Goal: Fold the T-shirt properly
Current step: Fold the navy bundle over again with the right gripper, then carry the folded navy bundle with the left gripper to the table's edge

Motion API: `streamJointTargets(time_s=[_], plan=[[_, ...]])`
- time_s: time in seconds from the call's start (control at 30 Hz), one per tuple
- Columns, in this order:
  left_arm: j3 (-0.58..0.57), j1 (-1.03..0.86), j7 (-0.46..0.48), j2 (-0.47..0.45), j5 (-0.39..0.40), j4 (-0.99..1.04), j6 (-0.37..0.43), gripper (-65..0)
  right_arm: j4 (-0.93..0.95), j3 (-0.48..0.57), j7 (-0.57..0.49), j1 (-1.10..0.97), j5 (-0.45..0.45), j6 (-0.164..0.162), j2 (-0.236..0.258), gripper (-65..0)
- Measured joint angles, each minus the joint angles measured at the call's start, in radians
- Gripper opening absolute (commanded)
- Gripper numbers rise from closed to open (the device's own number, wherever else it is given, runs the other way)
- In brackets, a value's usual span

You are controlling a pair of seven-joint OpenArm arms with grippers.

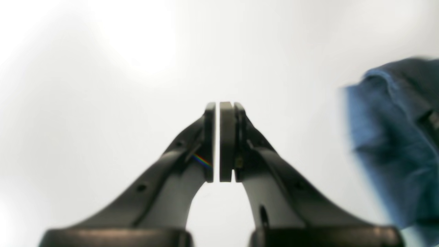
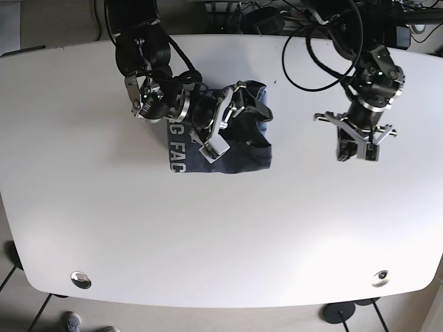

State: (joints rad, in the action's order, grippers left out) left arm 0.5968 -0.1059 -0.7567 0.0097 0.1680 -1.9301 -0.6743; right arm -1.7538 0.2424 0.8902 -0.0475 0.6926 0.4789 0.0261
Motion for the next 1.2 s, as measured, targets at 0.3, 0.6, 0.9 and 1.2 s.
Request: streamJointTargets(time_s=[0.3, 0.6, 0.9, 1.2], plan=[[-0.22, -0.064, 0.015, -0.018, 0.005, 0.0, 0.0, -65.0, -0.07, -0.269, -0.013, 0.009, -0.001, -0.016, 0.046, -21.4], [-0.664, -0.158, 0.016, 0.029, 0.006, 0.001, 0.0, -65.0, 0.36, -0.196, -0.106, 0.212, -0.008, 0.018, 0.203, -57.1], [-0.519, -0.057, 0.026, -0.007, 0.021, 0.305, -0.008, -65.0, 0.554, -0.089, -0.337, 0.216, 0.003, 0.061, 0.269, -62.1], [-0.549, 0.186, 0.013, -0.035, 0.003, 0.499, -0.007, -65.0, 0.476, -0.088, -0.365, 0.152, 0.002, 0.061, 0.309, -62.1]])
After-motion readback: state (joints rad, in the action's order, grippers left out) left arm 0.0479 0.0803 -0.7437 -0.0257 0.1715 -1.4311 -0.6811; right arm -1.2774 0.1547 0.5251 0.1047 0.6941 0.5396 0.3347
